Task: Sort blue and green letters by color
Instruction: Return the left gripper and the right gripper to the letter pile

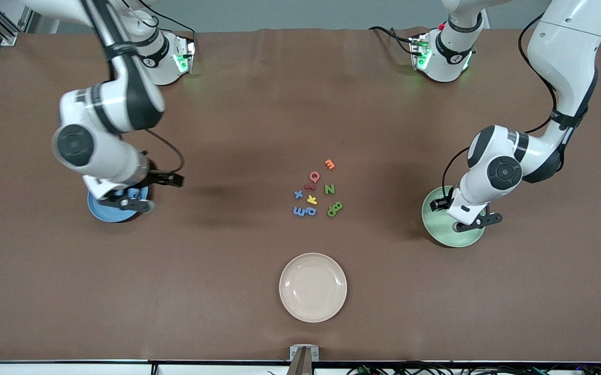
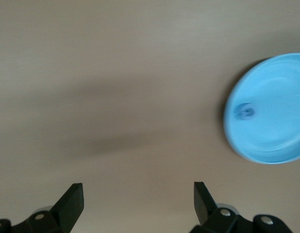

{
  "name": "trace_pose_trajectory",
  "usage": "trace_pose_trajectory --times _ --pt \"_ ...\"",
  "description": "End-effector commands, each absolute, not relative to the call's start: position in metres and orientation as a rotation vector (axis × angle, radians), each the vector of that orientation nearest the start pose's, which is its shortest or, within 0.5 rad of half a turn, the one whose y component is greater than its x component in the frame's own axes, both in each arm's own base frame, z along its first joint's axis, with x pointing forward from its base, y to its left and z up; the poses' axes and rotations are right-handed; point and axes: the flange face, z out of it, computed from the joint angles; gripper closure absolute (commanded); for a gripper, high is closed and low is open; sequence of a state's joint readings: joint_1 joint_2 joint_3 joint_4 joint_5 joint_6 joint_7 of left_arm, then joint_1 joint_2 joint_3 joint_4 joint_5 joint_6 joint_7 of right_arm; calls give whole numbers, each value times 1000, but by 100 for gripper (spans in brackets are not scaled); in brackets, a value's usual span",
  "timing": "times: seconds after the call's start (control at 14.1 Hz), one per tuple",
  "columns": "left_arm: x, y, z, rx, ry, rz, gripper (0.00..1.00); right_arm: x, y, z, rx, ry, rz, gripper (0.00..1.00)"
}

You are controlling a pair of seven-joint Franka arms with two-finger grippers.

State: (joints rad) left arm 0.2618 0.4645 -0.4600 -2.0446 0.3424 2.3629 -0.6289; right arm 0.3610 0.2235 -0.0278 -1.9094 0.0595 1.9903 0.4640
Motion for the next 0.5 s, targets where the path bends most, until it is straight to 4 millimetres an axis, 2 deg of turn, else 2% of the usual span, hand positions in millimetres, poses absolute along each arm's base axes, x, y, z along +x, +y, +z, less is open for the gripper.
trace_pose_trajectory --times 0.0,0.14,0.21,0.28,0.35,0.43 --pt "569 -132 251 -3070 -258 27 17 547 264 361 -3095 296 184 0" --pt "565 -159 259 -3096 -248 14 12 532 324 338 -3051 387 123 0" --pt "563 -174 265 -3104 -278 -1 10 528 354 320 -3047 388 105 0" --pt "561 -186 267 -3111 -296 -6 7 519 393 305 -3054 411 105 0" --pt "557 -201 270 -3124 -293 -6 4 518 424 289 -3056 493 94 0" --pt "553 -214 272 -3134 -290 -5 4 525 440 281 -3052 518 81 0"
